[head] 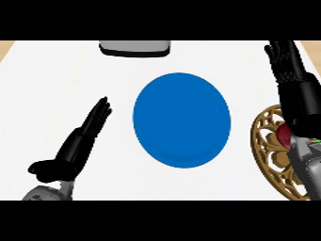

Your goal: Pick the tomato from the placemat and place it in the plate

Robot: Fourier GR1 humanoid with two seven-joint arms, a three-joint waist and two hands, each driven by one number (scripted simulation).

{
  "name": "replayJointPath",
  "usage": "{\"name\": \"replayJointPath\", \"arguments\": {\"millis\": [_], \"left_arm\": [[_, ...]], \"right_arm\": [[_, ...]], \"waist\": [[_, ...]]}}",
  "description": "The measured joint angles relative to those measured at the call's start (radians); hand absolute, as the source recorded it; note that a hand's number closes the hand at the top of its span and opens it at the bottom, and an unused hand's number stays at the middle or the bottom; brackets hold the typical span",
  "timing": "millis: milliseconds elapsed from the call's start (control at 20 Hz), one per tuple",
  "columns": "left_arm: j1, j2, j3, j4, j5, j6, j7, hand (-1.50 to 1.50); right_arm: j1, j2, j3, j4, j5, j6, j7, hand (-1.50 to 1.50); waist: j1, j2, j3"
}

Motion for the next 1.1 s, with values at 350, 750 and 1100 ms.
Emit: {"name": "replayJointPath", "arguments": {"millis": [350, 750, 1100], "left_arm": [[0.034, 0.076, 0.109, 0.047, -0.013, 0.052, 0.024, 0.0], [0.049, 0.115, 0.192, 0.133, 0.01, 0.036, 0.039, 0.0], [0.039, 0.096, 0.217, 0.184, -0.013, 0.022, 0.019, 0.0]], "right_arm": [[0.069, -0.107, 0.028, 0.031, -0.127, 0.262, 0.04, 1.5], [0.309, -0.147, -0.103, 0.224, -0.099, 0.363, -0.427, -1.5], [0.425, -0.213, -0.239, 0.335, -0.058, 0.422, -0.687, -1.5]], "waist": [[-0.002, 0.011, 0.026], [-0.023, 0.014, 0.035], [-0.023, 0.012, 0.035]]}}
